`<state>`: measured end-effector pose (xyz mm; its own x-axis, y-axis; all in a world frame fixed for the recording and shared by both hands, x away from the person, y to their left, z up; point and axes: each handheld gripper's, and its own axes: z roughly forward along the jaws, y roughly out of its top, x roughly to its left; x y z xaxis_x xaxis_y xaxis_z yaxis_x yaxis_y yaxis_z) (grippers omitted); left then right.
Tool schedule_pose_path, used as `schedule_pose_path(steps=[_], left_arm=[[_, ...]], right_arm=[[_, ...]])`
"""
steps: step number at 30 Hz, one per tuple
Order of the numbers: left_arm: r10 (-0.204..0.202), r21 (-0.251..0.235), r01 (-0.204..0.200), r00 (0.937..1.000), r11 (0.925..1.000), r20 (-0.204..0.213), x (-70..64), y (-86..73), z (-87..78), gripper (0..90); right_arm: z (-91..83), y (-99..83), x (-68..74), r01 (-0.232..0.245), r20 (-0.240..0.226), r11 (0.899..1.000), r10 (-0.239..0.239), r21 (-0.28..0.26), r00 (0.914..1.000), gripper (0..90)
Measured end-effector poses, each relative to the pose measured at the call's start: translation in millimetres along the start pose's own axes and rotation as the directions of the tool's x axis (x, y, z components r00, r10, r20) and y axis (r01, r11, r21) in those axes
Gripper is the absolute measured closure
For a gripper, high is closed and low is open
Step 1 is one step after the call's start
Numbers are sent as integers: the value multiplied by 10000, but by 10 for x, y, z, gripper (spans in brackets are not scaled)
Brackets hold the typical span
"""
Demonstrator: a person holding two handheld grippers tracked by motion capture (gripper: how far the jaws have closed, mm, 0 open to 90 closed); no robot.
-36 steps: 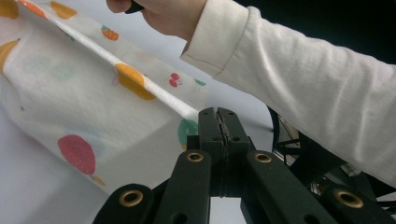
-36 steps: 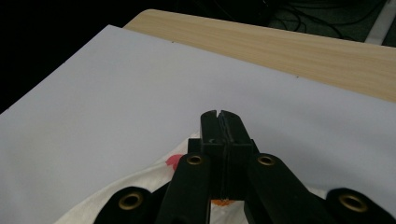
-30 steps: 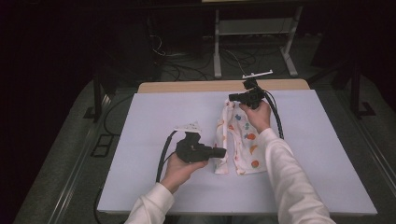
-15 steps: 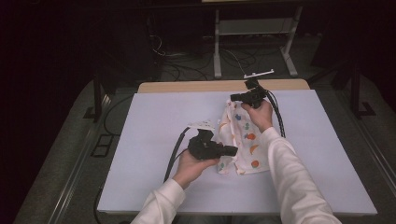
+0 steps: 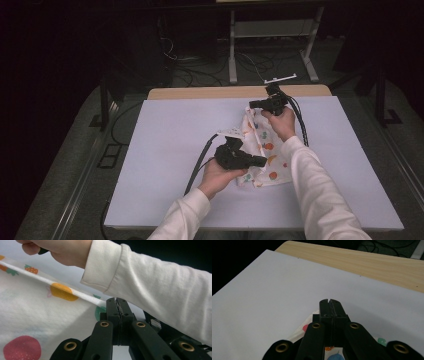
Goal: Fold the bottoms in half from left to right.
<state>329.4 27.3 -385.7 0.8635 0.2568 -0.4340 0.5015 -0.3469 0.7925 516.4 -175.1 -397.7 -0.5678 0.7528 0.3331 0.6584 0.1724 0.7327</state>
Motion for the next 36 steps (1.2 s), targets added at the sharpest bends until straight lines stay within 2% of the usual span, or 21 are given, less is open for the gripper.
schedule_pose_path(steps=[5, 9, 20, 27, 30, 36], left_arm=[[35, 135, -34, 10000, 9999, -40, 7, 26, 108, 892], [221, 278, -220, 9997, 9994, -37, -10, 50, 210, 892], [-74, 473, 80, 9999, 9989, -138, 14, 74, 500, 892], [-199, 483, 213, 9994, 9986, -289, 22, 98, 659, 892], [-197, 614, 219, 9992, 9979, -352, 2, 101, 734, 892], [-227, 1228, 310, 9974, 9920, -681, -13, 120, 915, 892]], right_arm=[[-14, -1, -20, 5, -53, 10000, -4, 54, 10000, 882], [-12, -14, -40, 27, -93, 9999, -26, 158, 10000, 882], [-81, 17, -143, 316, -120, 9989, -312, 360, 9994, 882], [-49, -3, -210, 311, -161, 9984, -303, 480, 9994, 882], [-58, -13, -235, 371, -174, 9980, -362, 517, 9992, 882], [-99, -64, -330, 298, -220, 9985, -288, 465, 9993, 882]])
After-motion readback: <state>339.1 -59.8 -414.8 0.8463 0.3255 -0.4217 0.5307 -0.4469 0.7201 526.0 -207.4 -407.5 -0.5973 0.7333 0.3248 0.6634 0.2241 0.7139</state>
